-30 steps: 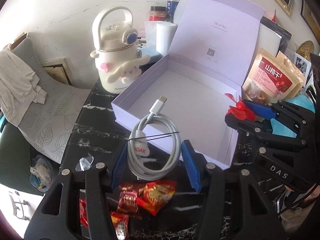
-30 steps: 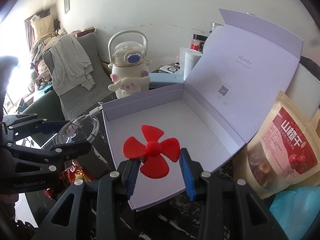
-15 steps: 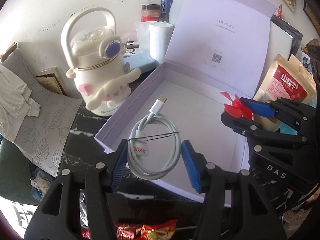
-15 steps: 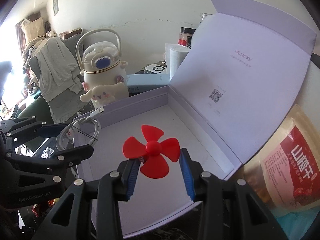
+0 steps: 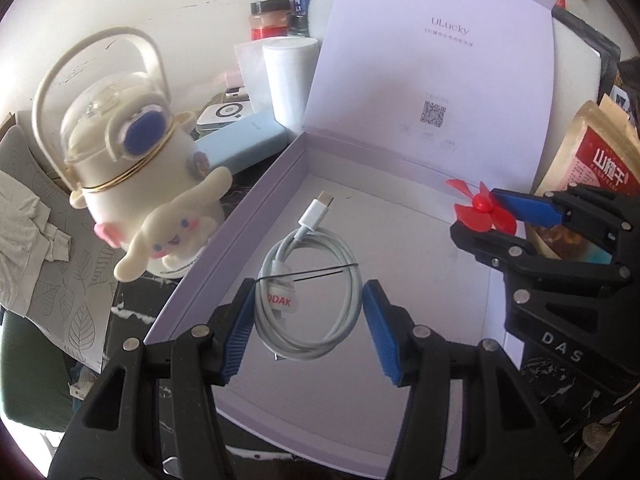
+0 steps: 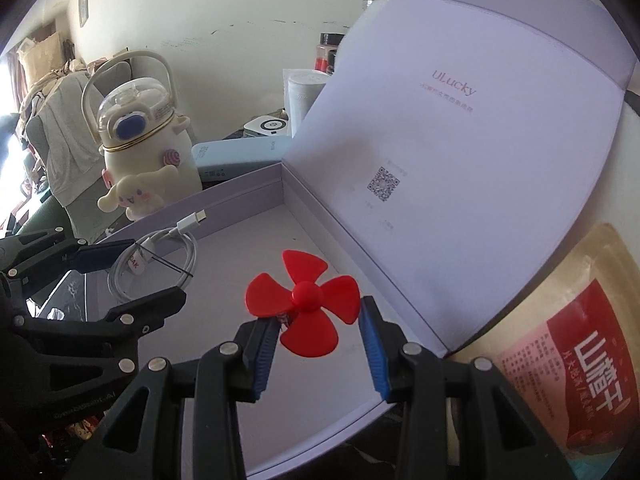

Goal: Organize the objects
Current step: 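Carry the cable and red fan over the open white box with both tools, then open both tools to drop the cable and fan into the box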

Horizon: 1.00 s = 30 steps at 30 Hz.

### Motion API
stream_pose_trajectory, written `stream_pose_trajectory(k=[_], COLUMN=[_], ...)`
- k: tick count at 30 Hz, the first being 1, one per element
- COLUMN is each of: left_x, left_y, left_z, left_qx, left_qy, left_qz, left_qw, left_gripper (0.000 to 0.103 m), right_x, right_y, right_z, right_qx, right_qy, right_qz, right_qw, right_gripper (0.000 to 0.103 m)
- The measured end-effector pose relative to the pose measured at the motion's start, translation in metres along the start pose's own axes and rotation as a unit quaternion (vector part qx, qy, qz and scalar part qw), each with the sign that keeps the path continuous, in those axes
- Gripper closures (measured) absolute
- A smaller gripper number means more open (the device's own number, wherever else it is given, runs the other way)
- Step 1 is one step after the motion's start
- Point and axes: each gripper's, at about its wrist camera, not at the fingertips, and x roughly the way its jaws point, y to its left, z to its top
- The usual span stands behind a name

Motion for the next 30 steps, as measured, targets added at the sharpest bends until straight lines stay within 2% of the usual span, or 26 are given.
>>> stream_pose_trajectory(k=[9, 19, 21, 23, 30], left_x=[0.032, 0.041, 0.04, 0.035, 0.014], left_y=[-0.007, -0.006, -0.005, -0.003, 0.002], left_z=[0.009, 0.013, 0.013, 0.01, 0.009], left_qx=[0.014, 0.007, 0.005, 0.003, -0.003], left_qy=[0.024, 0.04, 0.042, 0.041, 0.028], left_qz=[0.0, 0.017, 0.022, 0.028, 0.032], left_qw=[0.9996, 0.999, 0.9989, 0.9987, 0.9991], left_gripper=[0.051, 0.05, 0.049, 0.042, 0.037], right_x=[0.013, 0.016, 0.014, 0.009, -0.012], right_y=[-0.006, 0.003, 0.004, 0.005, 0.005], right_z=[0.006, 0.013, 0.014, 0.016, 0.018], right_qx=[-0.005, -0.019, -0.02, -0.019, -0.017], right_qy=[0.004, 0.008, 0.004, -0.002, -0.018], right_qz=[-0.021, -0.032, -0.039, -0.04, -0.038], right_qw=[1.0, 0.999, 0.999, 0.999, 0.999], right_gripper=[0.063, 0.062, 0.057, 0.048, 0.047])
